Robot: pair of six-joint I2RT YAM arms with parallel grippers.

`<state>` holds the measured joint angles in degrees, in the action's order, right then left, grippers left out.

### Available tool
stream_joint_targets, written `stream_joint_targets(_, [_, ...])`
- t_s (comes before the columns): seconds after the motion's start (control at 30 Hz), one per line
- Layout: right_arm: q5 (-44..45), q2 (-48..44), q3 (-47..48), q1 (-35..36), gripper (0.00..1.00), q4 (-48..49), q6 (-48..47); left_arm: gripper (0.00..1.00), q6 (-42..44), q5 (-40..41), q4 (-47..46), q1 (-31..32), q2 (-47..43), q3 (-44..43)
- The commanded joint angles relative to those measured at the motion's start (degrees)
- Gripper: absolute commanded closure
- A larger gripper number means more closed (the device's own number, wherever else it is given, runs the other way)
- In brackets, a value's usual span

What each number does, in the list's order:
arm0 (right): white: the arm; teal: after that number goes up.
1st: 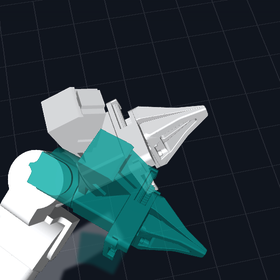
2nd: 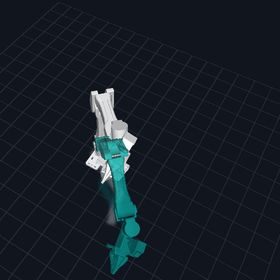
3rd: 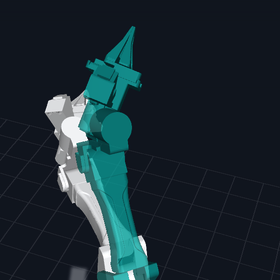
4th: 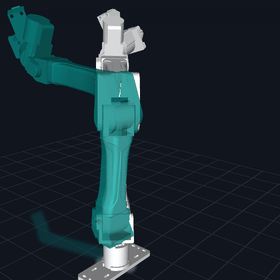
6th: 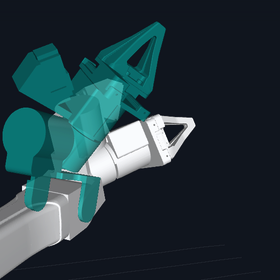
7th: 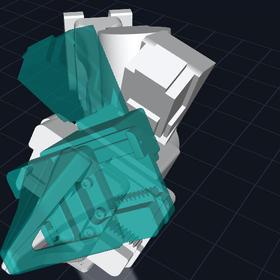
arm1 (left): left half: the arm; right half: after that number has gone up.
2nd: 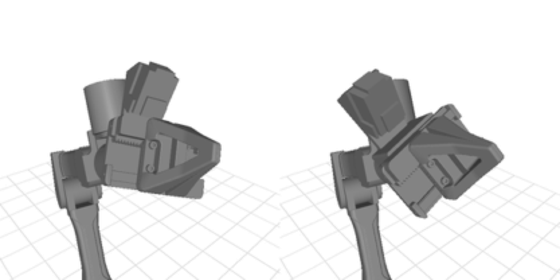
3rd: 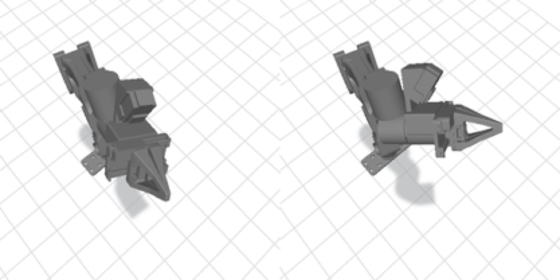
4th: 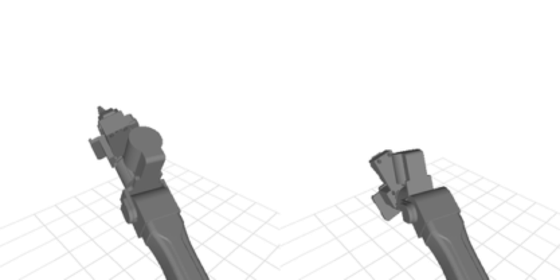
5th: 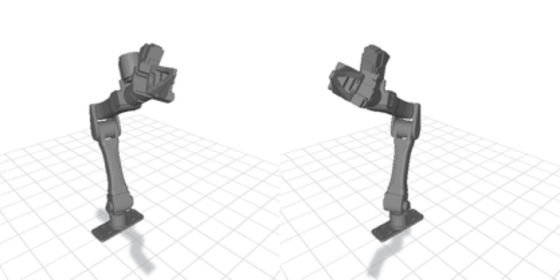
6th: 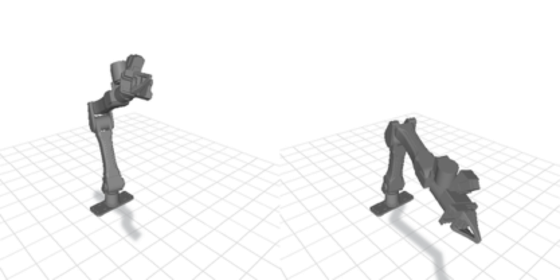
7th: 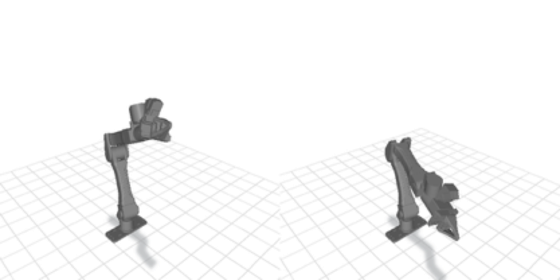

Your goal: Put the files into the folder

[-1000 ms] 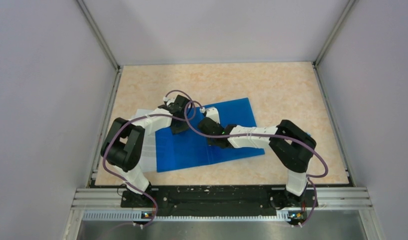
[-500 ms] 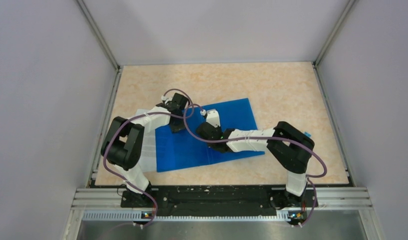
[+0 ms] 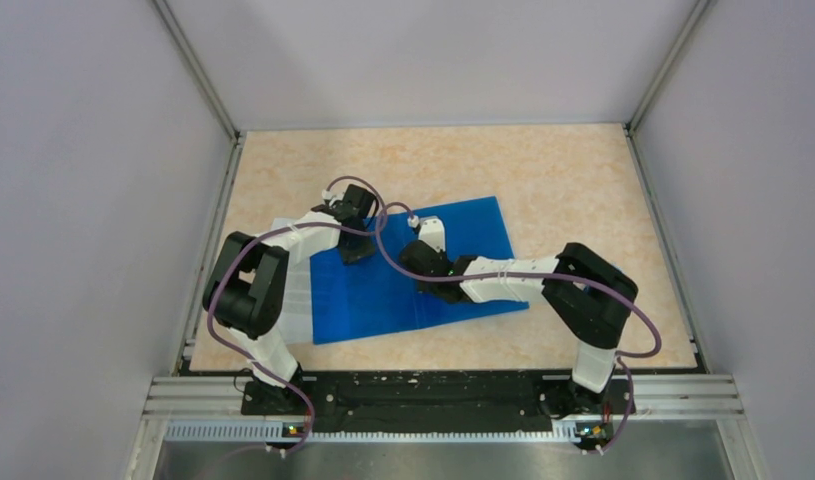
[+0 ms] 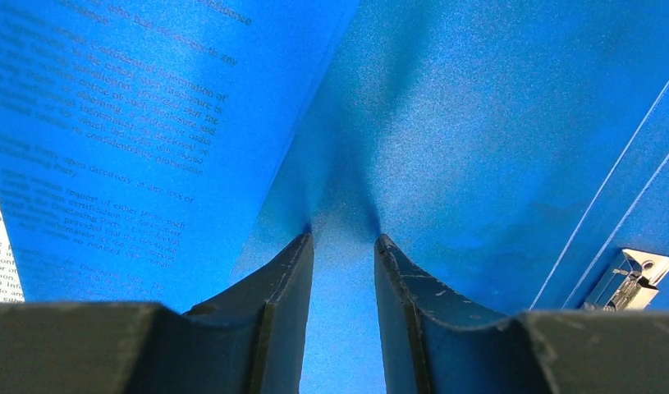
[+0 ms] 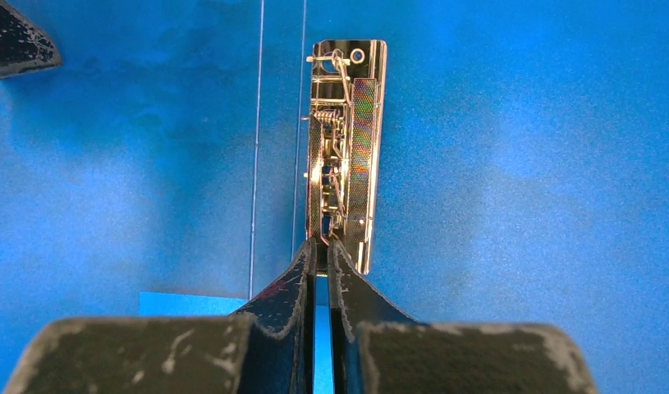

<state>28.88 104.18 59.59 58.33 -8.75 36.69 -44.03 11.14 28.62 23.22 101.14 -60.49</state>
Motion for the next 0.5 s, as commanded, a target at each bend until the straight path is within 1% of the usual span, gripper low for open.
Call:
stream_joint_targets(0.0, [-1.3,-0.4,-3.3,-1.9,1.0,-14.9,-1.9,0.61,-0.2,-0.8,-0.3,-1.0,8.2,4.9])
stream_joint_targets(0.2, [-1.8,-1.3,-2.1,-2.4,1.0,-15.8,-2.3,0.61,-0.1,-0.9,-0.4,-0.9,8.3,4.9])
stream_joint_targets(0.27, [-2.7,-2.0,-1.6,-2.6,1.0,-15.8,-2.4,0.59,-0.1,-1.1,-0.6,-1.0,8.2,5.0])
stream_joint_targets(0.33, [-3.6,-2.6,-0.8,-2.7,0.99,-15.8,-2.6,0.6,0.3,-1.6,-0.9,-0.9,7.9,5.1])
stream_joint_targets(0.4, [-4.5,-3.0,0.6,-2.8,0.98,-15.8,-3.0,0.58,1.1,-2.1,-1.3,-0.9,7.5,5.2])
stream_joint_targets(0.47, [-5.6,-3.5,2.3,-3.1,0.94,-15.8,-3.5,0.58,2.2,-2.7,-1.3,-0.7,7.0,4.8])
